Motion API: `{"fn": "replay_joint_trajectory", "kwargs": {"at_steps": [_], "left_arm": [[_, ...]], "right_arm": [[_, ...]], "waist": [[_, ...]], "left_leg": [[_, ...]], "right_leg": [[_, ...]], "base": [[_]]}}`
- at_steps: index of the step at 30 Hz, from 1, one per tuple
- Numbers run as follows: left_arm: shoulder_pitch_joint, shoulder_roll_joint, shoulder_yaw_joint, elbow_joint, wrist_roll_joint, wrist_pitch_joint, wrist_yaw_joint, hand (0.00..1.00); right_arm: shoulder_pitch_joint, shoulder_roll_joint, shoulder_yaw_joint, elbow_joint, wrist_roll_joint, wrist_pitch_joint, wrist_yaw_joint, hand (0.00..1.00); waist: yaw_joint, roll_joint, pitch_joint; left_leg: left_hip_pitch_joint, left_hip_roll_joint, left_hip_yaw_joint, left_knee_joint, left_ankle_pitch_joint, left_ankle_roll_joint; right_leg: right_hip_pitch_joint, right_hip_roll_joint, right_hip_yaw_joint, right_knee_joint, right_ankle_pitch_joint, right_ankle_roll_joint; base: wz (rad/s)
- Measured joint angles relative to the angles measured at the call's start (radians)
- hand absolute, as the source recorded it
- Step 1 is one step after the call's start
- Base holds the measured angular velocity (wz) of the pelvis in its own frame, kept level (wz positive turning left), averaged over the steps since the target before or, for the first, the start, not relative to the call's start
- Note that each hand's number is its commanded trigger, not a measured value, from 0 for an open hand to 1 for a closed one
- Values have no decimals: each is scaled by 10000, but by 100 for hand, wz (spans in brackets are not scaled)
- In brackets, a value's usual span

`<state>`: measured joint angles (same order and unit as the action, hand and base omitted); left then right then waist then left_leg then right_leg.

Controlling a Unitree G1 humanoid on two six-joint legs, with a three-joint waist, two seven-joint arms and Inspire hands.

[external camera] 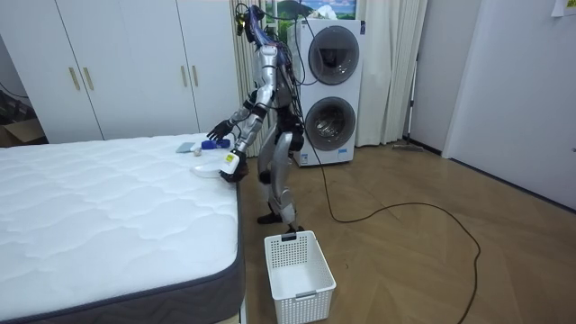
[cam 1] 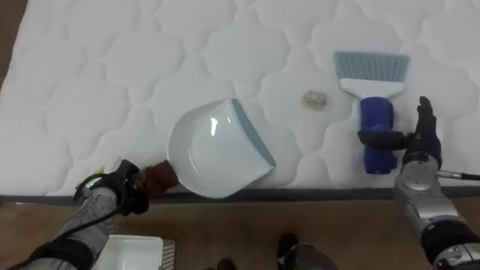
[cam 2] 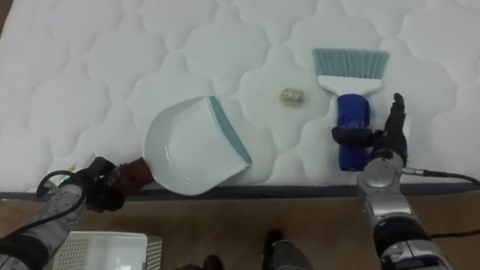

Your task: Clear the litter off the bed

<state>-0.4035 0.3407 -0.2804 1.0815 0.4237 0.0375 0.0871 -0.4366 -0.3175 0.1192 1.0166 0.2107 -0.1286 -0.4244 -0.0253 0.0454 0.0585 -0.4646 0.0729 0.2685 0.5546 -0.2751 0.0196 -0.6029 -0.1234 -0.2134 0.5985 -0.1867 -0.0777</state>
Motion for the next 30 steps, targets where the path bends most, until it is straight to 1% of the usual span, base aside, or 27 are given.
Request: {"fn": "replay_joint_trajectory", "kwargs": {"at_steps": [3, 4, 7, 8, 10, 12, 13, 15, 17, 18, 20, 21, 23, 27, 30], "left_arm": [[0, -12, 0, -4, -41, 29, -122, 100], [2, -17, 1, -3, -185, 29, -122, 100], [0, -17, 3, -3, -417, 22, -124, 100], [0, -17, -1, -2, -498, 30, -124, 100], [1, -17, -107, 9, -770, 61, -145, 100], [0, -18, -123, 21, -821, 75, -189, 100], [1, -19, -176, 20, -824, 75, -218, 100], [2, -22, -343, 20, -969, 76, -310, 100], [31, -55, -588, 20, -1142, 86, -373, 100], [43, -69, -597, 22, -1156, 90, -401, 100], [45, -107, -598, 20, -1158, 108, -495, 100], [44, -112, -598, 18, -1158, 128, -504, 100], [42, -121, -614, -4, -1164, 208, -526, 100], [31, -121, -699, -6, -1173, 255, -534, 100], [27, -122, -749, -9, -1183, 259, -548, 100]], "right_arm": [[-12, -19, 81, 262, 196, 113, 198, 0], [-96, -35, 134, 398, 209, 155, 309, 0], [-442, -172, 134, 932, 266, 181, 532, 0], [-553, -250, 163, 1111, 262, 186, 652, 0], [-580, -326, 181, 1194, 254, 190, 741, 0], [-589, -340, 195, 1239, 179, 194, 787, 0], [-619, -346, 246, 1351, 117, 193, 787, 55], [-641, -395, 392, 1503, -5, 208, 786, 100], [-644, -529, 560, 1527, -195, 313, 757, 100], [-645, -580, 561, 1549, -243, 343, 746, 100], [-658, -963, 559, 1635, -724, 417, 754, 100], [-673, -1058, 563, 1636, -831, 445, 774, 100], [-890, -1376, 611, 1864, -1063, 568, 798, 100], [-1053, -1541, 663, 1962, -1056, 801, 790, 100], [-1058, -1602, 983, 2026, -1256, 997, 870, 100]], "waist": [[36, 4, 2], [60, 37, 22], [66, 44, 26], [72, 77, 43], [84, 107, 61], [143, 110, 61], [180, 118, 66], [283, 139, 64], [373, 226, 98], [400, 244, 102], [441, 274, 98], [442, 275, 97], [443, 294, 85], [513, 300, 81], [588, 298, 82]], "left_leg": [[-122, -5, -35, 135, -2, 2], [-187, 7, -87, 197, -1, 2], [-300, 0, -142, 333, -2, 2], [-328, 1, -183, 339, -2, 1], [-345, 1, -200, 340, -2, 1], [-375, -1, -207, 345, -4, -2], [-383, -7, -222, 340, -5, -3], [-388, -2, -265, 319, -40, -26], [-410, -1, -294, 363, -59, -32], [-415, -6, -294, 372, -59, -32], [-460, -88, -303, 408, -59, -28], [-464, -132, -306, 408, -58, -26], [-469, -151, -298, 417, -58, -26], [-465, -156, -299, 428, -53, -46], [-467, -152, -344, 502, -90, -105]], "right_leg": [[-95, -22, -6, 129, -98, 14], [-111, -36, -65, 152, -104, -1], [-188, -105, -146, 305, -154, -42], [-189, -109, -183, 305, -157, -47], [-195, -132, -227, 325, -160, -55], [-244, -140, -228, 360, -160, -66], [-259, -144, -229, 392, -162, -76], [-258, -138, -233, 433, -172, -93], [-266, -138, -240, 476, -175, -100], [-277, -140, -233, 493, -175, -101], [-356, -230, -230, 640, -217, -119], [-375, -257, -232, 678, -227, -125], [-439, -335, -235, 791, -255, -151], [-435, -315, -293, 806, -286, -208], [-440, -330, -322, 919, -361, -265]], "base": [[11], [8], [10], [8], [7], [2], [3], [2], [0], [0], [0], [0], [0], [0], [1]]}}
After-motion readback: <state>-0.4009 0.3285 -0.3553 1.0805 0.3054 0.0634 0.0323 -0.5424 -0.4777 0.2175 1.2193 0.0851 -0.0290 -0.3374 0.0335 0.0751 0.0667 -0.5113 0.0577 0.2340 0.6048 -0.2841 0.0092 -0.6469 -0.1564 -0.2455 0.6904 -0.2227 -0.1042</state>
